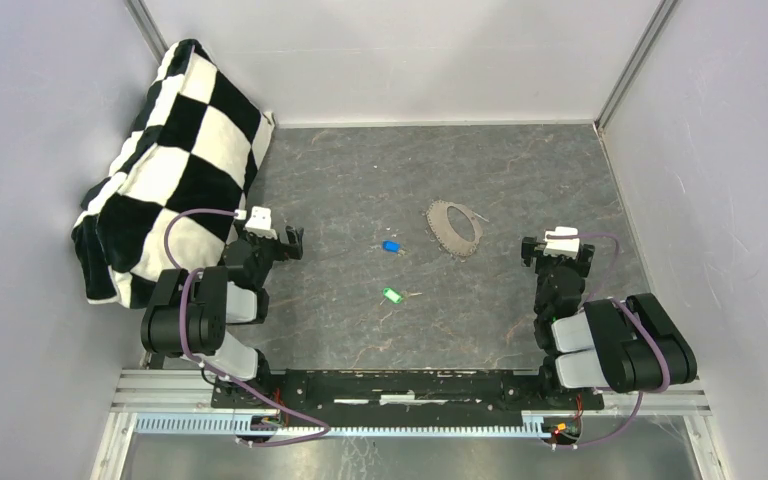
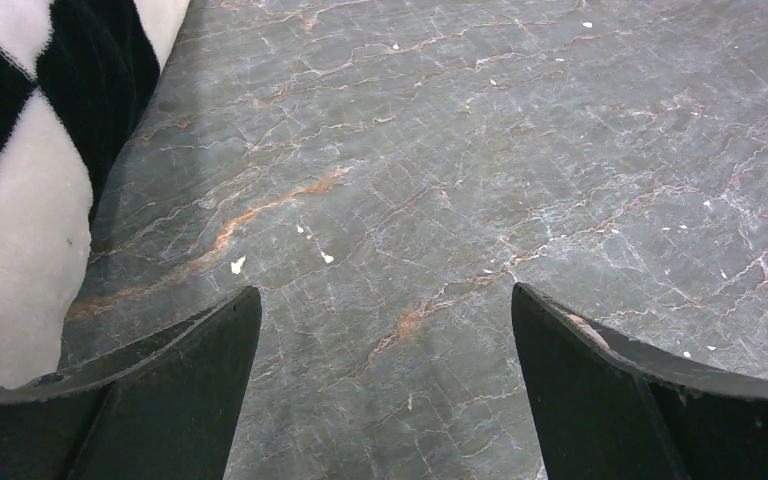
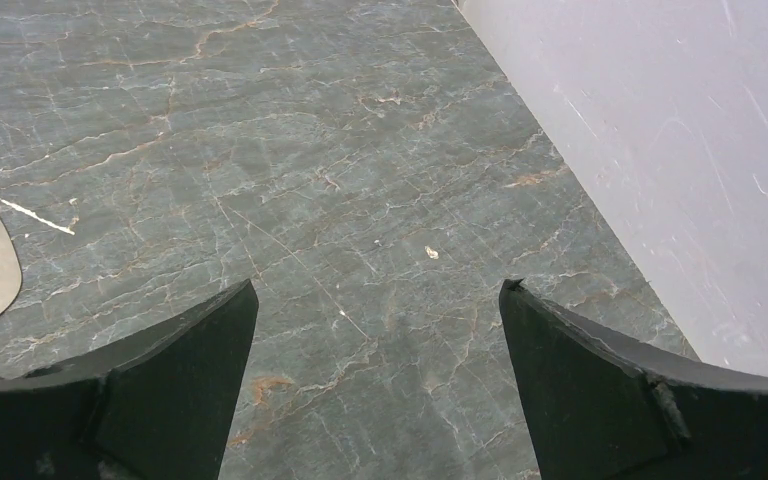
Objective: Put the keys on the keyring
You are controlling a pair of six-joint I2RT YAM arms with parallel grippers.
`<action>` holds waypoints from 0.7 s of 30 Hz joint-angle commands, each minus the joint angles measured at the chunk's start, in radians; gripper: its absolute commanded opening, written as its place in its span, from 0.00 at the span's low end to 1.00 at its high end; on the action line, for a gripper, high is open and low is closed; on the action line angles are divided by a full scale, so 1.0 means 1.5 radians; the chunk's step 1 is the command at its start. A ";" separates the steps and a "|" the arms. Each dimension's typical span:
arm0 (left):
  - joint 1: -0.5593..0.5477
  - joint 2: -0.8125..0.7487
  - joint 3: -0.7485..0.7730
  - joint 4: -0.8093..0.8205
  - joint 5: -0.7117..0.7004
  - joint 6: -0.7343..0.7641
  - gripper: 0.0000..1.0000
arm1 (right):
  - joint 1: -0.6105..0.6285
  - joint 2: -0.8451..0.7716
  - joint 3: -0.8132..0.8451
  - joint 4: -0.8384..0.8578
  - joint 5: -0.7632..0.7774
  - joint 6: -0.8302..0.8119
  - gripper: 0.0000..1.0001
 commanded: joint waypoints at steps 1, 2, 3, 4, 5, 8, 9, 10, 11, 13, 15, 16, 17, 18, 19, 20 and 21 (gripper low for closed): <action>0.003 -0.003 -0.001 0.029 -0.012 -0.022 1.00 | 0.001 -0.005 -0.060 0.041 0.000 -0.008 0.98; 0.003 -0.003 -0.001 0.030 -0.013 -0.022 1.00 | 0.001 -0.004 -0.059 0.039 -0.001 -0.009 0.98; 0.004 -0.005 -0.001 0.027 -0.012 -0.022 1.00 | 0.000 -0.004 -0.056 0.036 -0.001 -0.008 0.98; 0.003 -0.005 0.000 0.025 -0.011 -0.022 1.00 | 0.000 -0.004 -0.056 0.035 -0.001 -0.008 0.98; 0.003 -0.003 -0.001 0.029 -0.012 -0.022 1.00 | 0.001 -0.004 -0.058 0.037 0.000 -0.009 0.98; 0.004 -0.013 -0.006 0.037 -0.014 -0.022 1.00 | 0.020 -0.073 -0.027 -0.085 0.087 0.005 0.98; 0.005 -0.032 -0.002 0.021 -0.025 -0.021 1.00 | 0.022 -0.115 0.025 -0.204 0.086 0.016 0.98; 0.006 -0.061 0.014 -0.045 -0.037 -0.040 1.00 | 0.022 -0.136 0.075 -0.294 0.084 0.034 0.98; 0.006 -0.088 0.047 -0.135 -0.042 -0.041 1.00 | 0.022 -0.159 0.114 -0.348 0.082 0.100 0.98; 0.007 -0.122 0.139 -0.335 -0.022 -0.013 1.00 | 0.022 -0.190 0.154 -0.389 0.056 0.205 0.98; 0.006 -0.118 0.232 -0.502 -0.005 0.008 1.00 | 0.021 -0.190 0.215 -0.483 0.016 0.242 0.98; 0.006 -0.113 0.277 -0.582 0.005 0.023 1.00 | 0.022 -0.173 0.248 -0.515 -0.016 0.237 0.98; 0.007 -0.104 0.312 -0.646 0.016 0.029 1.00 | 0.022 -0.152 0.277 -0.538 -0.043 0.253 0.98; 0.006 -0.098 0.343 -0.696 0.021 0.035 1.00 | 0.025 -0.123 0.308 -0.550 -0.097 0.255 0.98; 0.006 -0.094 0.364 -0.734 0.024 0.039 1.00 | 0.035 -0.088 0.336 -0.559 -0.128 0.251 0.98; 0.006 -0.092 0.379 -0.759 0.026 0.042 1.00 | 0.057 -0.057 0.379 -0.576 -0.124 0.248 0.98; 0.006 -0.094 0.387 -0.775 0.027 0.043 1.00 | 0.079 -0.017 0.419 -0.603 -0.108 0.241 0.98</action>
